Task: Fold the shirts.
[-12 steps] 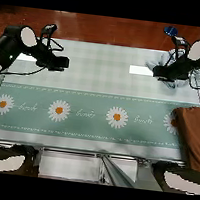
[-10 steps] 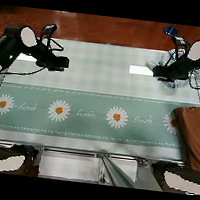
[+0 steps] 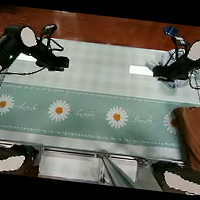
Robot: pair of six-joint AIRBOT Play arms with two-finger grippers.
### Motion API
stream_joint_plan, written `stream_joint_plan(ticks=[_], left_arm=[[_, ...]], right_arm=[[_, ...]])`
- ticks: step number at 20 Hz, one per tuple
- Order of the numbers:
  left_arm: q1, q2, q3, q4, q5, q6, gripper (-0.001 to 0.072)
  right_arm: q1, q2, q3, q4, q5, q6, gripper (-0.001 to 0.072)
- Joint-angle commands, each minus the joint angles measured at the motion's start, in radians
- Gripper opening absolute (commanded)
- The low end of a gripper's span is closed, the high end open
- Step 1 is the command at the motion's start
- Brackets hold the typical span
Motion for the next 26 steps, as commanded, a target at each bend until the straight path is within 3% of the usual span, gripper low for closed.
stream_joint_plan(ticks=[1,7,11,12,13,14,15,20,24,26], left_arm=[[0.000,0.001,0.000,0.000,0.000,0.000,0.0022],[0.000,-0.011,0.000,0.000,0.000,0.000,0.0022],[0.000,-0.026,0.000,0.001,0.076,0.000,0.0025],[0.002,-0.034,0.000,0.025,0.129,0.001,0.0139],[0.003,-0.035,0.005,0.075,0.176,0.010,0.0401],[0.004,-0.035,0.019,0.126,0.196,0.024,0.0507],[0.009,-0.035,0.060,0.179,0.170,0.027,0.0507],[0.073,0.061,0.189,0.227,0.047,0.030,0.0506],[0.061,0.280,-0.029,0.216,0.032,0.029,0.0506],[0.062,0.366,-0.175,0.216,0.058,0.026,0.0506]], right_arm=[[0.000,0.000,0.001,0.000,0.000,0.000,0.0024],[0.000,0.000,0.001,0.000,-0.095,0.003,0.0024],[0.000,0.000,0.001,0.000,-0.245,0.003,0.0024],[0.000,0.000,0.001,-0.005,-0.286,0.001,0.0026],[0.000,0.000,0.002,-0.037,-0.325,-0.001,0.0092],[0.000,0.000,0.010,-0.082,-0.343,0.000,0.0303],[0.000,0.000,0.029,-0.158,-0.348,-0.002,0.0411],[-0.019,0.000,0.102,-0.615,-0.383,0.056,0.0410],[-0.166,-0.020,0.102,-0.612,-0.495,0.204,0.0410],[-0.262,-0.074,0.106,-0.551,-0.502,0.203,0.0410]])
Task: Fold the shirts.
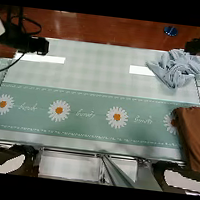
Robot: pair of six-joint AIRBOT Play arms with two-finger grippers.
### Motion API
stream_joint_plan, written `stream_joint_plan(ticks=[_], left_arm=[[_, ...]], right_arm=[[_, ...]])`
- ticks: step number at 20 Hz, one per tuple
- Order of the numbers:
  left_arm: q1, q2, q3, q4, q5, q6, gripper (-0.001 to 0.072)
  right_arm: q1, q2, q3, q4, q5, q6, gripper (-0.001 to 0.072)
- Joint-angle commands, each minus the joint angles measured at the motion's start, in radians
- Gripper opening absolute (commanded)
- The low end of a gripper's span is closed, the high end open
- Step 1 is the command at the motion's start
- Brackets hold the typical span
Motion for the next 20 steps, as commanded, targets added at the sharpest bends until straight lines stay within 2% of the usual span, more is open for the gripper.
stream_joint_plan(ticks=[1,2,5,8,11,16,17,18,19,20], left_arm=[[0.002,0.149,-0.216,0.004,0.040,-0.003,0.0506],[0.002,0.163,-0.262,0.003,0.069,-0.007,0.0506],[-0.002,0.158,-0.340,0.001,0.148,-0.131,0.0506],[-0.011,0.133,-0.372,-0.004,0.204,-0.144,0.0506],[-0.011,0.100,-0.372,-0.014,0.214,-0.145,0.0506],[-0.011,0.069,-0.372,-0.033,0.225,-0.168,0.0506],[-0.011,0.064,-0.372,-0.046,0.233,-0.167,0.0506],[-0.011,0.062,-0.372,-0.059,0.245,-0.167,0.0506],[-0.011,0.062,-0.371,-0.059,0.256,-0.166,0.0506],[-0.007,0.063,-0.365,-0.058,0.254,-0.150,0.0506]], right_arm=[[-0.142,-0.075,0.020,0.058,-0.035,0.059,0.0410],[-0.176,-0.108,0.035,0.129,-0.028,0.051,0.0410],[-0.244,-0.214,0.090,0.360,-0.041,-0.031,0.0410],[-0.254,-0.340,0.169,0.537,-0.026,-0.148,0.0410],[-0.238,-0.450,0.177,0.623,-0.011,-0.167,0.0410],[-0.216,-0.549,0.177,0.636,0.050,-0.167,0.0404],[-0.213,-0.552,0.177,0.636,0.068,-0.169,0.0321],[-0.207,-0.549,0.178,0.658,0.090,-0.201,0.0128],[-0.206,-0.535,0.183,0.700,0.108,-0.246,0.0024],[-0.206,-0.516,0.200,0.744,0.127,-0.283,0.0024]])
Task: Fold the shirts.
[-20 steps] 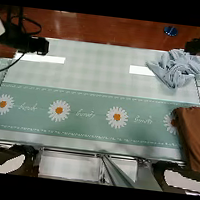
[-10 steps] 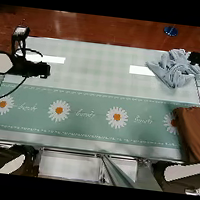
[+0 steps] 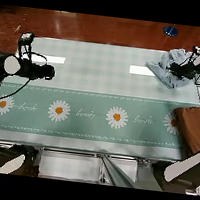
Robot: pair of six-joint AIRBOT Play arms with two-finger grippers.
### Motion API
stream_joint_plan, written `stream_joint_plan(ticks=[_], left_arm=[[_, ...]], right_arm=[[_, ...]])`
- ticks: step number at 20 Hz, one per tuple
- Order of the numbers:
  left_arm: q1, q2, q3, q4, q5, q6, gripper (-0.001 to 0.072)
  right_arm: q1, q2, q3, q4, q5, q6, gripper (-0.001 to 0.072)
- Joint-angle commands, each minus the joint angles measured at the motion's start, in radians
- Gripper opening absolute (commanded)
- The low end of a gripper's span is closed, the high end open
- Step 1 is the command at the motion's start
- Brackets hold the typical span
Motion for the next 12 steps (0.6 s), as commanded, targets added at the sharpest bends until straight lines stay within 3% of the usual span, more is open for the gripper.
stream_joint_plan(ticks=[1,3,7,12], left_arm=[[0.014,-0.005,0.024,-0.016,-0.001,0.046,0.0506],[0.062,0.001,0.097,-0.016,-0.099,0.105,0.0506],[0.166,0.087,0.150,-0.082,-0.228,0.107,0.0505],[0.097,0.245,-0.060,-0.167,-0.186,0.107,0.0505]], right_arm=[[0.007,0.036,0.044,0.118,0.095,-0.117,0.0024],[0.007,0.135,0.104,0.154,0.103,-0.149,0.0024],[0.007,0.351,0.237,0.221,0.110,-0.196,0.0024],[0.007,0.586,0.336,0.399,0.114,-0.257,0.0024]])
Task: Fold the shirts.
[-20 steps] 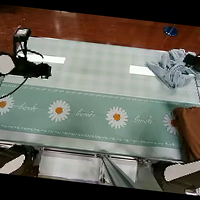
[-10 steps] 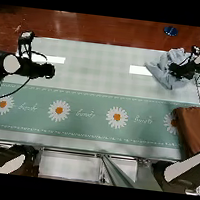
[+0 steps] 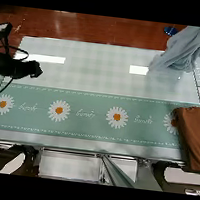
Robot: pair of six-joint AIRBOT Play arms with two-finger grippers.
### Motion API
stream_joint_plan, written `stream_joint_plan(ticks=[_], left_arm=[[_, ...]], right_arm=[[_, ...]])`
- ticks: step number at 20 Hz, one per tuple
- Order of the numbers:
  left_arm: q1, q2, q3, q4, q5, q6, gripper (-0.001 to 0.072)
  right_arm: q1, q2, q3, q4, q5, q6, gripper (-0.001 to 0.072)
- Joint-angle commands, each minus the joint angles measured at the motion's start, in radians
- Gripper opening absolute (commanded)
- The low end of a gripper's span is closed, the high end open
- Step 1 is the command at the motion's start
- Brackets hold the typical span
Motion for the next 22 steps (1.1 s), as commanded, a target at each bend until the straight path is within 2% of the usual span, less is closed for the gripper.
stream_joint_plan(ticks=[1,4,9,13,16,18,20,22], left_arm=[[-0.027,0.075,-0.096,-0.048,0.011,0.005,0.0505],[-0.031,0.072,-0.098,-0.052,0.027,0.005,0.0505],[-0.021,0.074,-0.098,-0.048,0.031,0.013,0.0505],[0.034,0.075,-0.065,-0.048,0.002,0.047,0.0505],[0.044,0.075,-0.051,-0.050,-0.014,0.047,0.0505],[0.044,0.074,-0.053,-0.079,-0.016,0.047,0.0505],[0.033,0.074,-0.053,-0.089,-0.015,0.047,0.0505],[0.027,0.073,-0.058,-0.093,-0.016,0.050,0.0505]], right_arm=[[0.000,0.171,0.065,0.139,0.005,-0.047,0.0024],[0.021,0.297,0.064,0.288,0.066,-0.135,0.0024],[0.265,0.395,0.042,0.246,0.225,-0.136,0.0024],[0.552,0.390,-0.159,0.213,0.289,-0.120,0.0024],[0.748,0.390,-0.443,0.157,0.167,-0.117,0.0024],[0.830,0.376,-0.670,0.104,-0.012,-0.011,0.0024],[0.888,0.317,-0.854,0.219,-0.154,0.005,0.0024],[0.931,0.223,-0.927,0.310,-0.187,-0.008,0.0024]])
